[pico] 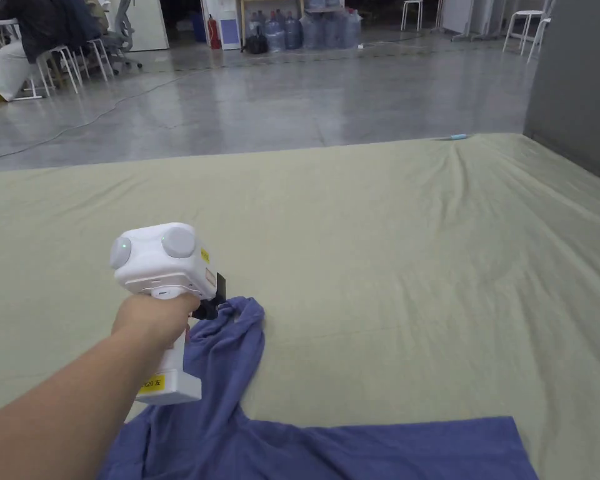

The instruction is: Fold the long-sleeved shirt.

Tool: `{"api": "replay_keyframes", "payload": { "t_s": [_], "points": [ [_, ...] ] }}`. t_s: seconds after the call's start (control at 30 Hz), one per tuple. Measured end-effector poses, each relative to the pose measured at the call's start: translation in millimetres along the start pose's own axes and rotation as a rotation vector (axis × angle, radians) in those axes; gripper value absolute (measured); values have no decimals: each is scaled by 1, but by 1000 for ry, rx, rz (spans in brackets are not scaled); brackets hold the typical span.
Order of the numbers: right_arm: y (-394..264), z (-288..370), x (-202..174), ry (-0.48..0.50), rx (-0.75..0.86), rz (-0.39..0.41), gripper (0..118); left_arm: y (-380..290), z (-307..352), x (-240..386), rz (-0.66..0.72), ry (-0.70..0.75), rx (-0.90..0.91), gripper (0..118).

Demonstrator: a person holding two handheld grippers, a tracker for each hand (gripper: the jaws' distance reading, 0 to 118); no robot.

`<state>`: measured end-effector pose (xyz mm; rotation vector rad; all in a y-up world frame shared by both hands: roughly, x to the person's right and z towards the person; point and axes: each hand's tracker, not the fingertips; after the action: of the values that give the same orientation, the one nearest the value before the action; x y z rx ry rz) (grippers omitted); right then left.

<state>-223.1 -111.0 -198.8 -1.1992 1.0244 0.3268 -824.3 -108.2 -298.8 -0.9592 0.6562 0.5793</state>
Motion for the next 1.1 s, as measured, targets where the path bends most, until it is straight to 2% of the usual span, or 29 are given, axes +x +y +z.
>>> {"api": "replay_keyframes", "payload": {
  "t_s": [0.07,0.1,0.13,0.17,0.23,0.3,0.33,0.37,0.4,0.43,0.5,0.57,0.67,0.83,0.97,1.1],
  "points": [
    [1,3,-1,0,7,-4,0,-7,-16,4,12,-5,-50,3],
    [1,4,-1,2,17,0,0,-9,-27,4,-2,19,-105,32],
    [1,4,-2,2,22,2,0,-12,-34,2,-6,56,-119,79],
    [3,5,-3,0,23,4,0,-6,-30,-1,1,25,-15,118],
    [4,4,-3,3,17,5,0,-21,-24,14,42,-32,-13,111],
    [4,3,-4,2,11,8,0,-27,-25,21,49,-34,-59,111],
    [4,3,-4,0,9,8,0,-20,-45,5,2,8,-87,109],
    [4,3,-4,-2,8,9,0,-21,-43,9,-67,77,-84,98],
    [4,3,-4,-4,8,10,0,-22,-36,12,-147,134,-85,83],
    [2,3,-4,-7,9,10,0,-20,-28,13,-115,55,-45,73],
    [2,3,-3,-10,10,9,0,-12,-27,11,-85,57,-43,1],
    [1,3,-3,-19,8,7,0,-9,-12,7,-77,52,-38,0],
    [0,6,-4,-22,17,9,0,-27,46,16,-43,11,-23,0],
    [-3,8,-12,-34,38,28,0,-9,108,-2,-141,31,34,0],
    [-4,9,-10,-35,43,24,0,-46,168,-5,-215,62,113,0],
    [-5,7,-8,-31,49,14,0,-132,204,-2,-345,175,125,0]
  ]
}}
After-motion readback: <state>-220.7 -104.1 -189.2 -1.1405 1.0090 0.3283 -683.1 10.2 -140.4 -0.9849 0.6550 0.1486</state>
